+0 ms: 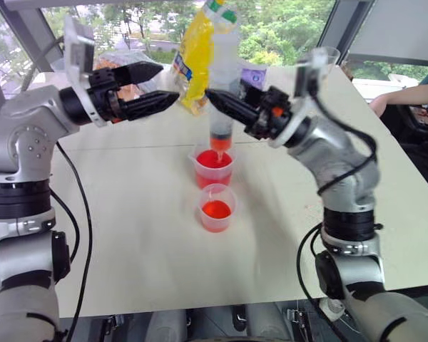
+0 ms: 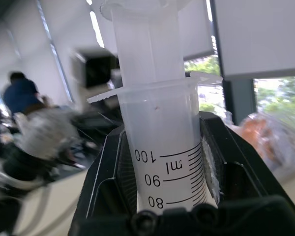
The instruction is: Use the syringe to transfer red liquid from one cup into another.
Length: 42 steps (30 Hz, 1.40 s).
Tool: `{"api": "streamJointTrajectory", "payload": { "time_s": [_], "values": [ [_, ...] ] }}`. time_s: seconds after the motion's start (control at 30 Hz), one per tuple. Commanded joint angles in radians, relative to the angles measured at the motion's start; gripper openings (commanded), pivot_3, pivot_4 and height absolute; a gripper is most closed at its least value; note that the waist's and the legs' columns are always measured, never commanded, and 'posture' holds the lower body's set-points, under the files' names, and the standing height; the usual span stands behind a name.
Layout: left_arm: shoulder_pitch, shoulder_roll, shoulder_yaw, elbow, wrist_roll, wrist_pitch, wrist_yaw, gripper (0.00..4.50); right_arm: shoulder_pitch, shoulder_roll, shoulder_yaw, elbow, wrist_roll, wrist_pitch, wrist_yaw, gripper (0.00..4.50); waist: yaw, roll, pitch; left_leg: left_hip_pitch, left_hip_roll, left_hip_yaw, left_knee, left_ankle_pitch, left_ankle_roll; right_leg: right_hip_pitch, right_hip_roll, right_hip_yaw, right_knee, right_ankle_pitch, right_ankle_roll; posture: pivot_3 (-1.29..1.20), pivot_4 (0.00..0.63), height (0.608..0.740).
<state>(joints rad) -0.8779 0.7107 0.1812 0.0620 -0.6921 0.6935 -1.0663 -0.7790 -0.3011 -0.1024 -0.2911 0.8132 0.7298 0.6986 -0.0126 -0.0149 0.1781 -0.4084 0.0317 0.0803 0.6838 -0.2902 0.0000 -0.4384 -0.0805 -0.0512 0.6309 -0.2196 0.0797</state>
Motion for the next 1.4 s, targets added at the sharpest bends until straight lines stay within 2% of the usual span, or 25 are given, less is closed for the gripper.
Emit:
{"api": "streamJointTrajectory", "payload": {
  "time_s": [0.03, 0.37, 0.63, 0.73, 1.17, 1.27, 1.4],
  "values": [
    [-0.023, -0.001, 0.012, -0.035, -0.03, 0.005, -0.008, 4.43, 0.055, -0.036, -0.004, -0.096, 0.105, 0.076, 0.008, 1.39, 0.0, 0.0, 0.0, 0.0, 0.0, 0.0, 0.0, 0.0, 0.0, 0.0, 0.0, 0.0, 0.0, 0.0, 0.0, 0.0, 0.15, 0.74],
    [-0.019, -0.002, 0.018, -0.088, -0.142, 0.133, -0.033, 4.43, 0.219, -0.063, 0.124, -0.114, -0.016, -0.018, 0.056, 1.39, -0.001, 0.0, 0.0, 0.0, 0.0, 0.0, 0.0, 0.0, 0.0, 0.0, 0.0, 0.0, 0.0, 0.0, 0.0, 0.0, 0.15, 0.74],
    [-0.006, 0.029, 0.06, -0.144, -0.279, 0.263, -0.034, 4.43, 0.239, -0.067, 0.151, -0.084, -0.072, -0.076, 0.075, 1.39, -0.001, 0.0, 0.0, 0.0, 0.0, -0.001, 0.0, 0.0, 0.0, 0.0, 0.0, 0.0, 0.0, 0.0, 0.0, 0.0, 0.15, 0.74],
    [0.0, 0.009, 0.047, -0.177, -0.305, 0.278, -0.014, 4.43, 0.239, -0.065, 0.16, -0.076, -0.088, -0.089, 0.082, 1.39, -0.001, 0.0, 0.0, 0.0, 0.0, 0.0, 0.0, 0.0, 0.0, 0.0, 0.0, 0.0, 0.0, 0.0, 0.0, 0.0, 0.15, 0.74],
    [-0.013, -0.046, -0.038, -0.174, -0.248, 0.251, 0.028, 4.43, 0.225, -0.058, 0.172, -0.068, -0.102, -0.101, 0.089, 1.39, 0.0, 0.0, 0.0, 0.0, 0.0, -0.001, 0.0, 0.0, 0.0, 0.0, 0.001, 0.0, 0.0, 0.0, 0.0, 0.0, 0.15, 0.74],
    [-0.016, -0.053, -0.036, -0.177, -0.263, 0.259, 0.025, 3.69, 0.224, -0.057, 0.172, -0.07, -0.102, -0.099, 0.087, 1.39, 0.0, 0.0, 0.0, 0.0, 0.0, -0.001, 0.0, 0.0, 0.0, 0.0, 0.001, 0.0, 0.0, 0.0, 0.0, 0.0, 0.15, 0.74],
    [-0.012, -0.052, -0.04, -0.185, -0.273, 0.267, 0.01, 1.81, 0.224, -0.058, 0.173, -0.072, -0.101, -0.096, 0.086, 1.39, 0.0, 0.0, 0.0, 0.0, 0.0, -0.001, 0.0, 0.0, 0.0, 0.0, 0.001, 0.0, 0.0, 0.0, 0.0, 0.0, 0.15, 0.74]
  ]
}}
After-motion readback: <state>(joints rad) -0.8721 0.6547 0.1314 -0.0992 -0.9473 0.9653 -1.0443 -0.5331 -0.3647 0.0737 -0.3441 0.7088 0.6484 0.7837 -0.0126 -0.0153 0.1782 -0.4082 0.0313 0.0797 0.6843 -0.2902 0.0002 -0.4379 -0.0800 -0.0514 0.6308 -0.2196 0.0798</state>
